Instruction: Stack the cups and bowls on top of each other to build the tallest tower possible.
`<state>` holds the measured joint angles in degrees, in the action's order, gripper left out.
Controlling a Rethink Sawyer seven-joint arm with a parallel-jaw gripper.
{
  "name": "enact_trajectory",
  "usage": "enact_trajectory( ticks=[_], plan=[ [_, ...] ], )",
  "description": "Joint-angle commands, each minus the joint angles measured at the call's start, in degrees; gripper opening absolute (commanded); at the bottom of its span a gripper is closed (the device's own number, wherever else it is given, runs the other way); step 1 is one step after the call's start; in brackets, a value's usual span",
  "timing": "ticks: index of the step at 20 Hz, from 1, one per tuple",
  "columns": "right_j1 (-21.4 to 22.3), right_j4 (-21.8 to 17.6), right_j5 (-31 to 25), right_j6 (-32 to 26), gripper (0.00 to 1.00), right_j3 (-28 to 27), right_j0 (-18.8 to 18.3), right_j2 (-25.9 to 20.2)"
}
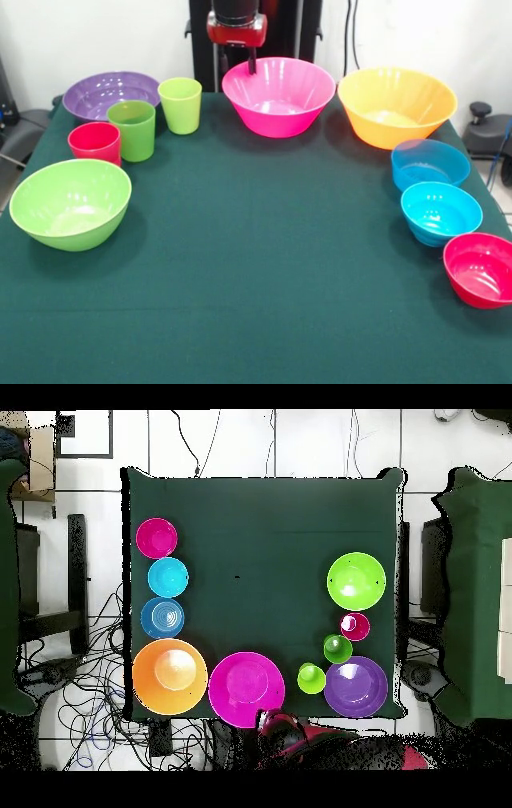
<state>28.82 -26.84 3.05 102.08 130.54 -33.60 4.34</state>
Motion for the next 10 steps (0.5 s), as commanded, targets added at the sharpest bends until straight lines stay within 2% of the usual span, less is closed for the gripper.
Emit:
enact_trajectory(
  ticks=[1, 10],
  plan=[
    [-2.97, -2.62, 4.66, 4.62, 1.00, -8.83, 0.12, -6.16],
    [-4.13, -3.57, 5.00, 4.83, 1.00, -9.60, -0.53, -6.17]
  ],
)
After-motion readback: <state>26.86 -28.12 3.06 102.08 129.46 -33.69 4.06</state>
